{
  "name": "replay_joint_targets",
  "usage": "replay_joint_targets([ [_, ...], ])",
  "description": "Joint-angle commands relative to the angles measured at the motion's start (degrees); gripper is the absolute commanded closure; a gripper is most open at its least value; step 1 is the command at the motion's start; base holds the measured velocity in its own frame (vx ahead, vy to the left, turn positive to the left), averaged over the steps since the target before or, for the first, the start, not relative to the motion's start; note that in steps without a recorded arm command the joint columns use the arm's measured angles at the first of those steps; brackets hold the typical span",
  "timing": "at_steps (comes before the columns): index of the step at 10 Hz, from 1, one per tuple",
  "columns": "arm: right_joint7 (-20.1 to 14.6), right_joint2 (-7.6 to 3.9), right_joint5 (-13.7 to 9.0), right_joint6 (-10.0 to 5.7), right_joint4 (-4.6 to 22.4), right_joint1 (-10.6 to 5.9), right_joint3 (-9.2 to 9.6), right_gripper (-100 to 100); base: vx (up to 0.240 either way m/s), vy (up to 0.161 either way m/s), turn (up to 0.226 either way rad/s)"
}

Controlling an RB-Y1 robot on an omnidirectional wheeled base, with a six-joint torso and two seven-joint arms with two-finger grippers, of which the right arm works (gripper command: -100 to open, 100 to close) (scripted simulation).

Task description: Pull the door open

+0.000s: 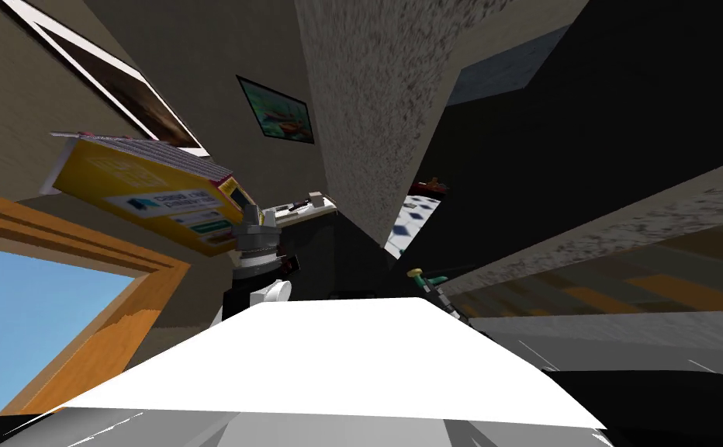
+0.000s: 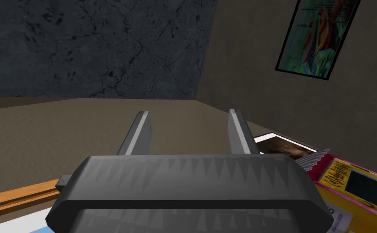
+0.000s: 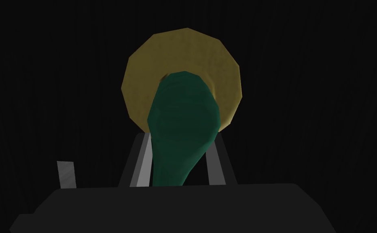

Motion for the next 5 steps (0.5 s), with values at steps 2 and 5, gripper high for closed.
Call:
replay_joint_targets([
  [2, 0.56, -0.18, -0.6, -2.75, 1.23, 1.41, 0.1, 100, -0.111, -0.08, 0.269],
  [5, 0.92, -0.18, -0.91, -4.21, 1.68, 2.48, 0.29, 100, -0.159, -0.062, 0.112],
])
